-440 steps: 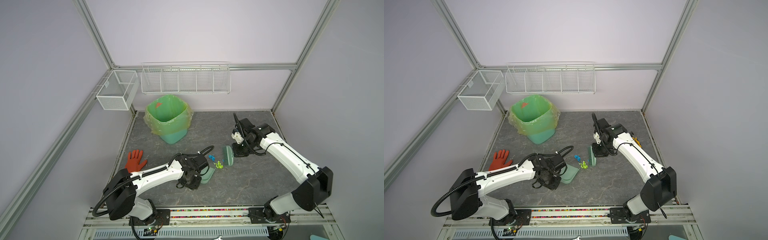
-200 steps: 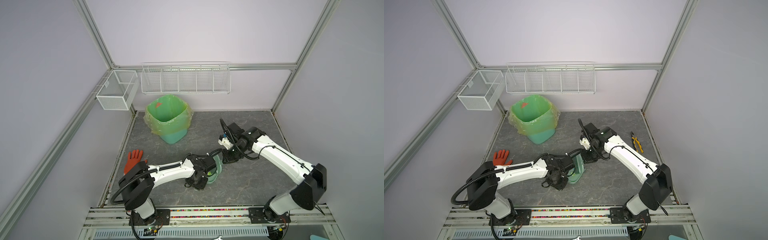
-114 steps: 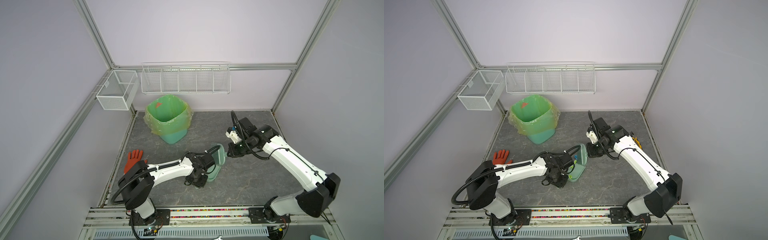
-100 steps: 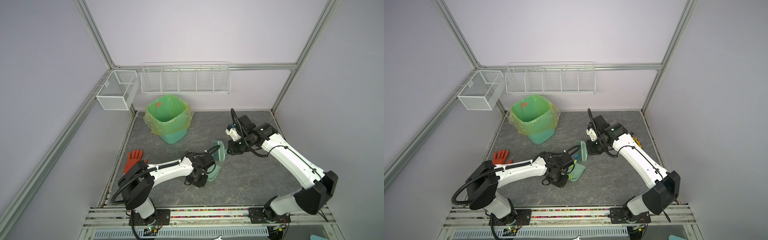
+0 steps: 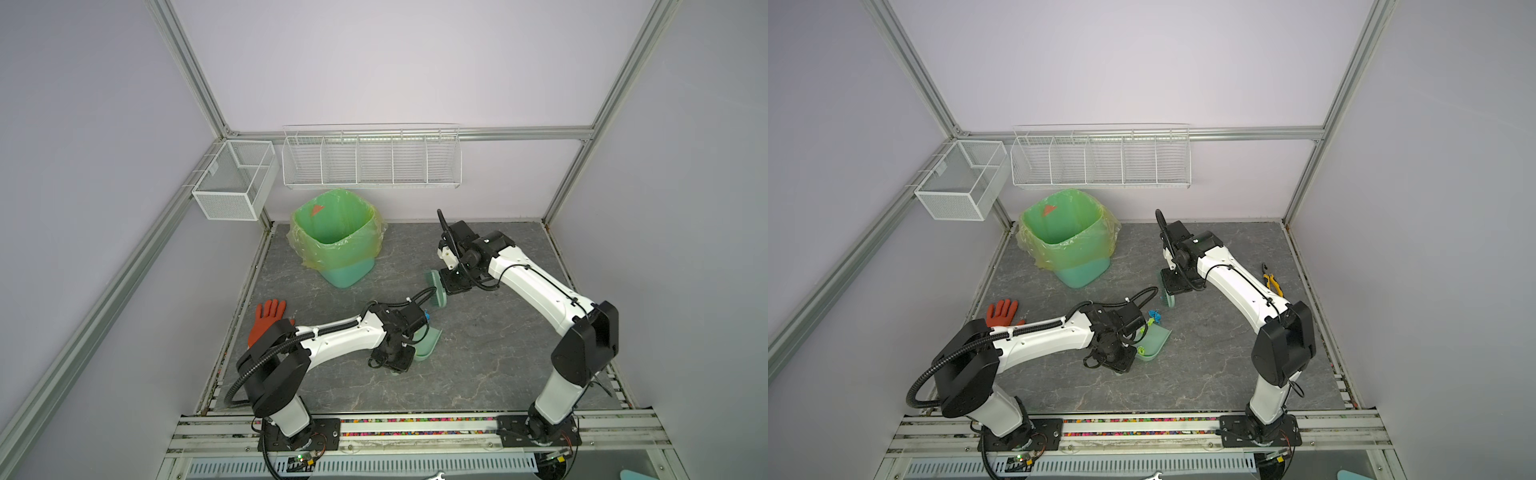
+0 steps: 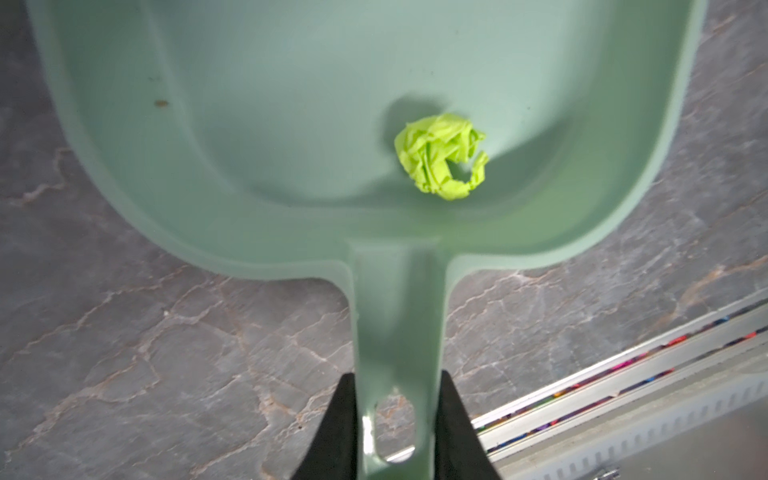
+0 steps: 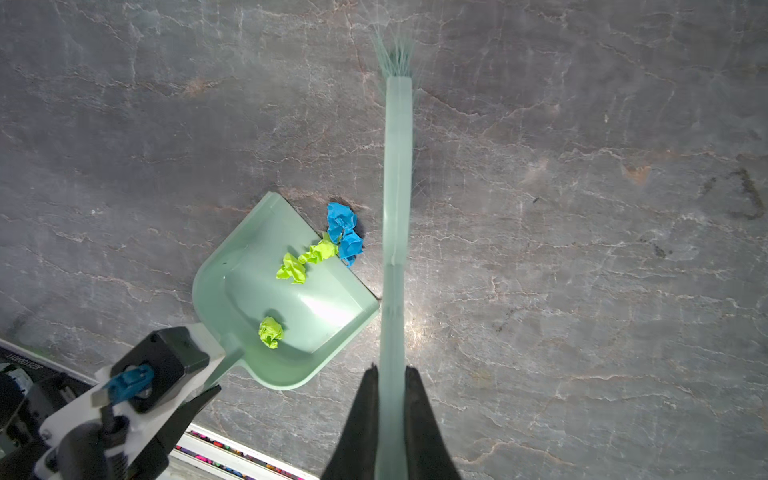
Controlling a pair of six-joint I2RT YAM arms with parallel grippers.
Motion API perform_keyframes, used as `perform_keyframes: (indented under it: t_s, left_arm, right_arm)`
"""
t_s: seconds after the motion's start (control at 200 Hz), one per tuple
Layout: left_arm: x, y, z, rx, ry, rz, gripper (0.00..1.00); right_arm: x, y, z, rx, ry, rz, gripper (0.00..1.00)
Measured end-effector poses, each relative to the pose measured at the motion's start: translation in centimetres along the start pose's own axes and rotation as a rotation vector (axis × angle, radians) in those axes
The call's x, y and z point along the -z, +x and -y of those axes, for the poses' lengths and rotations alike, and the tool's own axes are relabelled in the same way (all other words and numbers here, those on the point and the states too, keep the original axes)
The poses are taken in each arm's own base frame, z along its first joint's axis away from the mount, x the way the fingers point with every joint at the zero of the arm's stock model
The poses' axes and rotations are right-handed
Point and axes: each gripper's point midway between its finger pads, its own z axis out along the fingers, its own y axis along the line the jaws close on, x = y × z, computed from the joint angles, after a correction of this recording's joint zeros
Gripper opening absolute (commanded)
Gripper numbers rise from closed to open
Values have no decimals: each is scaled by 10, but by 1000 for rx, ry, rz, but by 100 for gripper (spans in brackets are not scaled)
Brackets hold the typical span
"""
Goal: Sweep away the paper scraps from the table
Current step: 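Sweep the remaining scraps into the mint dustpan with the right gripper's brush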
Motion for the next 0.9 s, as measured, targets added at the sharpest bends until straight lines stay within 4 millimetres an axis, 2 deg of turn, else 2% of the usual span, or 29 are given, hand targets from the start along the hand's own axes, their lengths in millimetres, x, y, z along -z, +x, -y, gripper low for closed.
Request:
perform_keyframes:
  t_s: [0.22,0.36,0.54,0.66,0.77,0.9]
  left_arm:
    - [-4,1,1,1,-1,-29,0]
    - [-5,1,0,3,-4,-47,0]
    - [-5,0,-1,2,-4,-46,0]
    - [-5,-3,-2,7,-9,-44,0]
    - [-4,-6,-1,9,-10,-40,0]
    - [-3,-7,-1,9,-17,-44,0]
  right_arm:
    - [-6,11,-23,41,-73,-42,7]
    - [-11,38,-35,55,-125,-93,7]
    - [11,76,-43,41,-220,-99,7]
    - [29,95,-48,23,-279,-82,7]
    - [41,101,-47,5,-297,-56,7]
    - [44,99,-42,-24,-284,-37,7]
